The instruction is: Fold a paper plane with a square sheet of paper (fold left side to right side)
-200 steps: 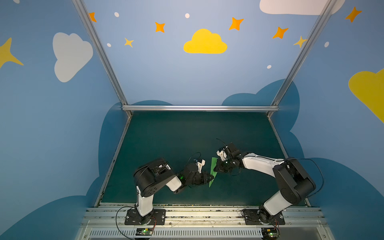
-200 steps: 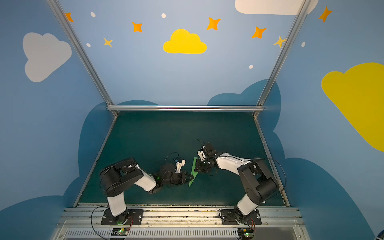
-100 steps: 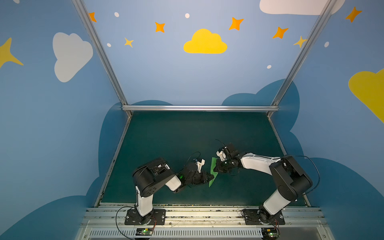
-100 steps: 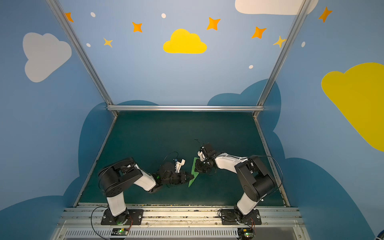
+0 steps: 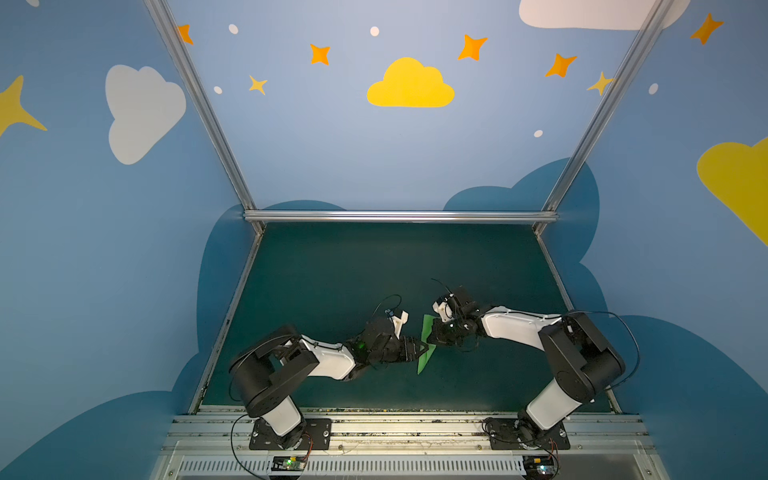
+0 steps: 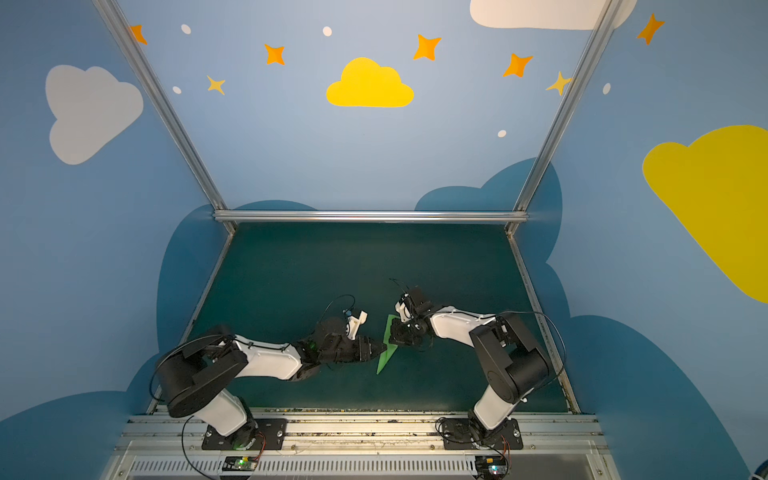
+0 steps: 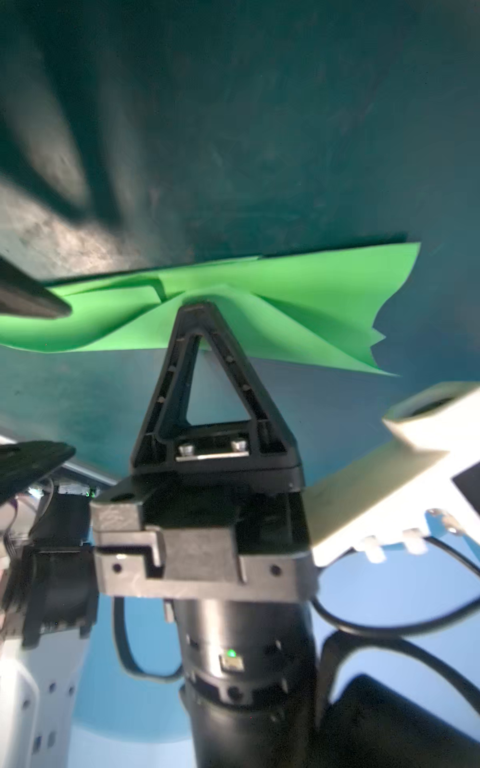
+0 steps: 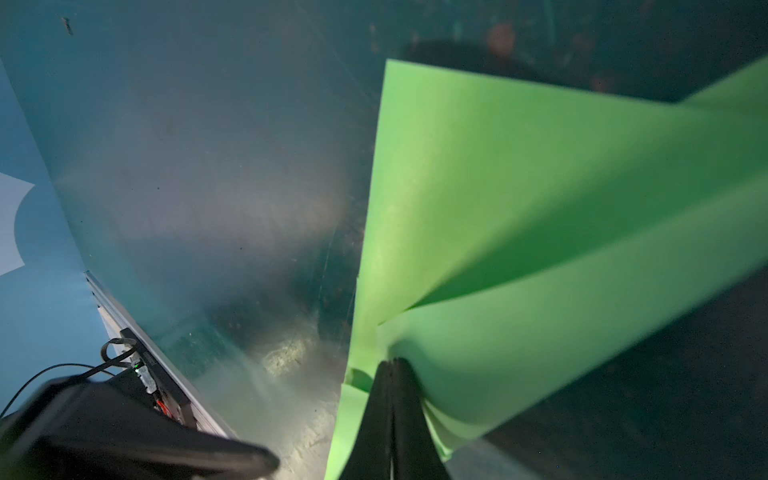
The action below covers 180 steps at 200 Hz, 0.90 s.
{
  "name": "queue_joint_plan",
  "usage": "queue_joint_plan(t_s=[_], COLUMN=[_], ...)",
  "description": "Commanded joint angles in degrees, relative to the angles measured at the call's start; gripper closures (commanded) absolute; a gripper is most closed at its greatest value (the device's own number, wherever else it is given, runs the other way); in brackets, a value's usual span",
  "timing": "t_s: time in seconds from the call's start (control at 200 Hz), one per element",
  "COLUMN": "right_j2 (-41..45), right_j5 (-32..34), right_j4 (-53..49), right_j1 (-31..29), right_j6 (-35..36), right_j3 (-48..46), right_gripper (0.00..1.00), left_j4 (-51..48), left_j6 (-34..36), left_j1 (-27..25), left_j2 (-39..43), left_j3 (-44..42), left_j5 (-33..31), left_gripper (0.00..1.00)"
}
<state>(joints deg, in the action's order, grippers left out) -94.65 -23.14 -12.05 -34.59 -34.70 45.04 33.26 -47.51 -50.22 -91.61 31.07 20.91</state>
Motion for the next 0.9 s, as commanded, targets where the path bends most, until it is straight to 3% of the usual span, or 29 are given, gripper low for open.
queue_joint_plan(t_s=[0.0,0.255,0.896], right_j2=[-0.18,0.08,0.26], right_j5=[1.65,1.74,1.17], right_j4=[-0.25,-0.01,0.20], right_j1=[-0.22,-0.22,-0.31], right_j6=[-0.28,-0.55,-0.81], right_j3=[-1.33,-1.51,-1.59], right_gripper=[1.00,1.00,1.00], left_j4=[-21.77,-35.71,-35.62], left_j6=[10.31,18.61,19.33], left_j1=[-1.00,-6.82,-9.42], left_j2=[2.80,-0.13,-8.12], left_j3=[4.98,13.80,17.92], left_j5=[-6.22,-15.44,-17.68], left_gripper=[0.47,0.42,0.38])
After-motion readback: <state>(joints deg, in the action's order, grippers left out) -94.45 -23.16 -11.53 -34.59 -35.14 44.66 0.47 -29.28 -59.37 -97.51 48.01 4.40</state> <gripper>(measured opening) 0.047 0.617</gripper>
